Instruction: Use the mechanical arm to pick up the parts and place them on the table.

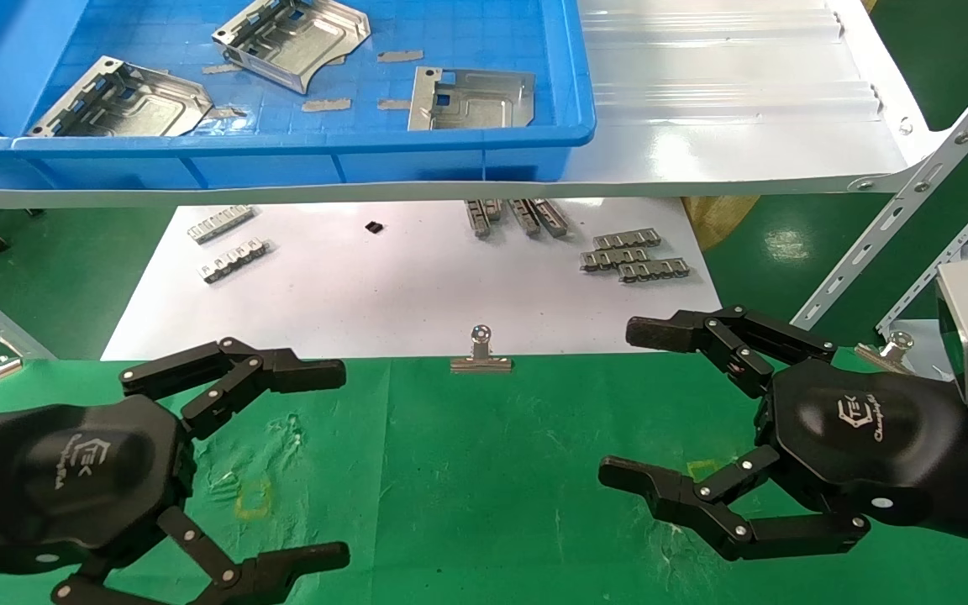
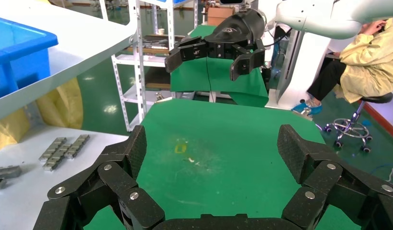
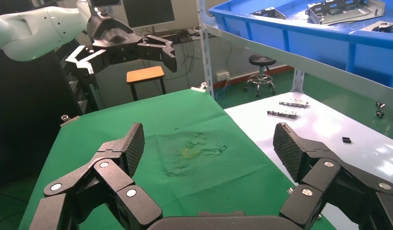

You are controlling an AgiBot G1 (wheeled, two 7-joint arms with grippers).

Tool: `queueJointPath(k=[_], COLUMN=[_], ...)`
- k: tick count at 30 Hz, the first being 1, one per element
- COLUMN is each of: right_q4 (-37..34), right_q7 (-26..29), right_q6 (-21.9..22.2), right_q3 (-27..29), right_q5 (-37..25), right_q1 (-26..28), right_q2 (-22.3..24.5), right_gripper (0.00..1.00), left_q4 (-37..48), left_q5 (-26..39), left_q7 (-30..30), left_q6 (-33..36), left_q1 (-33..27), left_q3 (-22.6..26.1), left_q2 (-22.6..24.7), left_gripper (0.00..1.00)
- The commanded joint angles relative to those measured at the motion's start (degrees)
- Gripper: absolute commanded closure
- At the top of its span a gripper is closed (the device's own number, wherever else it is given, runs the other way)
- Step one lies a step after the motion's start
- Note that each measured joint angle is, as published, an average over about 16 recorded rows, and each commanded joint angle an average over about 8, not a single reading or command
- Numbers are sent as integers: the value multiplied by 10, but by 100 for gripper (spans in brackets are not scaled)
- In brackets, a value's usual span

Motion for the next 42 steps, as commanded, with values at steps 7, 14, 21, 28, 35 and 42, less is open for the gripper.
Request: queueJointPath(k=[7,14,21,28,35,42], right_q4=[0,0,0,0,0,0], right_q7=[0,0,0,0,0,0], right_q6=[0,0,0,0,0,0], right_q3=[0,0,0,0,0,0], right_q5=[0,0,0,0,0,0], right_q1=[0,0,0,0,0,0], right_q2=[0,0,0,0,0,0], right_gripper=[100,100,100,100,100,100], left_q4=[0,0,0,0,0,0], left_q5=[0,0,0,0,0,0], left_q7=[0,0,0,0,0,0], left_q6=[0,0,0,0,0,0], left_q1=[0,0,0,0,0,0], left_q3=[0,0,0,0,0,0], left_q2=[0,0,0,0,0,0], left_gripper=[0,0,0,0,0,0])
